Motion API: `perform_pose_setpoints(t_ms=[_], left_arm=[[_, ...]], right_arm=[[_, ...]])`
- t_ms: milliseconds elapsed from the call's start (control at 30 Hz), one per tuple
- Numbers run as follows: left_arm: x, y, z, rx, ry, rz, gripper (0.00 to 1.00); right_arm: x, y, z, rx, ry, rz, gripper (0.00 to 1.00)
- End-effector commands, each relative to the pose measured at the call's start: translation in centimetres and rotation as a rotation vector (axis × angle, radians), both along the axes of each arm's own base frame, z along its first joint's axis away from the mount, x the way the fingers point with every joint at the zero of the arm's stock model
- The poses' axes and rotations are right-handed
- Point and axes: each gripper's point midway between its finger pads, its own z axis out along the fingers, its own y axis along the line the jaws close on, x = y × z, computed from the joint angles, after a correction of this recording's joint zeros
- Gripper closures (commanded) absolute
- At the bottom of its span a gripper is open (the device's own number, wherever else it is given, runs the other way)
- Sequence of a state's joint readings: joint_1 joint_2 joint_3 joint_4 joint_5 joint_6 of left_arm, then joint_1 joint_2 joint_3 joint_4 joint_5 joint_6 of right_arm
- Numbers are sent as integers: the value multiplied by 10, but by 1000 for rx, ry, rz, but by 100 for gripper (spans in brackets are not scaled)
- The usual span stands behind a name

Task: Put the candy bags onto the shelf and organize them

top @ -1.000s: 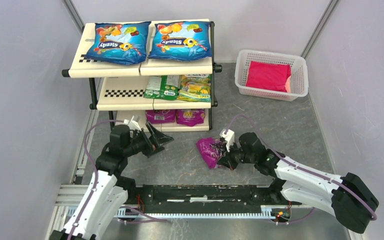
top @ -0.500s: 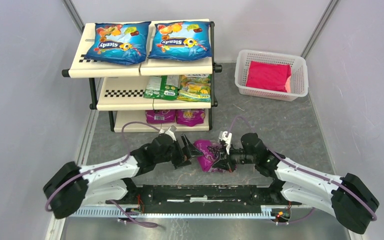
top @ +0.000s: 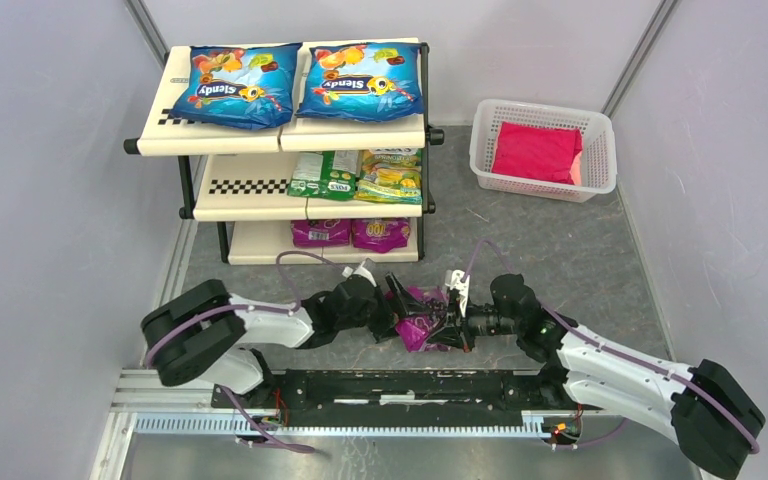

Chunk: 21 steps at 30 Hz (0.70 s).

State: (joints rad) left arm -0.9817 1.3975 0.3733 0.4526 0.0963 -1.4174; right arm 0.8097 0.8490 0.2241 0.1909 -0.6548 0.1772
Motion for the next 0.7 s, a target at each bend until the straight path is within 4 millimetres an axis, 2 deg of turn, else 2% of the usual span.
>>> perform_pose_setpoints(t_ms=[0,133,233,400,433,500,667], left_arm=[[7,-32,17,-102,-9,24,2],[5,-43,7,-114,12,14,8],[8,-46,7,-143,10,27,15],[9,-45,10,-171,6,37,31],[8,-42,11,-174,5,43,35],[7,-36,15,-182,-1,56,39],[3,-7,19,-172,21,120,46]], right_arm=[[0,10,27,104,-70,39,100],[-2,9,24,105,-67,38,100],[-2,8,25,105,-68,35,100],[2,8,28,105,-82,17,98],[3,8,29,104,-85,12,93],[5,7,29,98,-88,0,76],[11,7,34,92,-106,-26,57]])
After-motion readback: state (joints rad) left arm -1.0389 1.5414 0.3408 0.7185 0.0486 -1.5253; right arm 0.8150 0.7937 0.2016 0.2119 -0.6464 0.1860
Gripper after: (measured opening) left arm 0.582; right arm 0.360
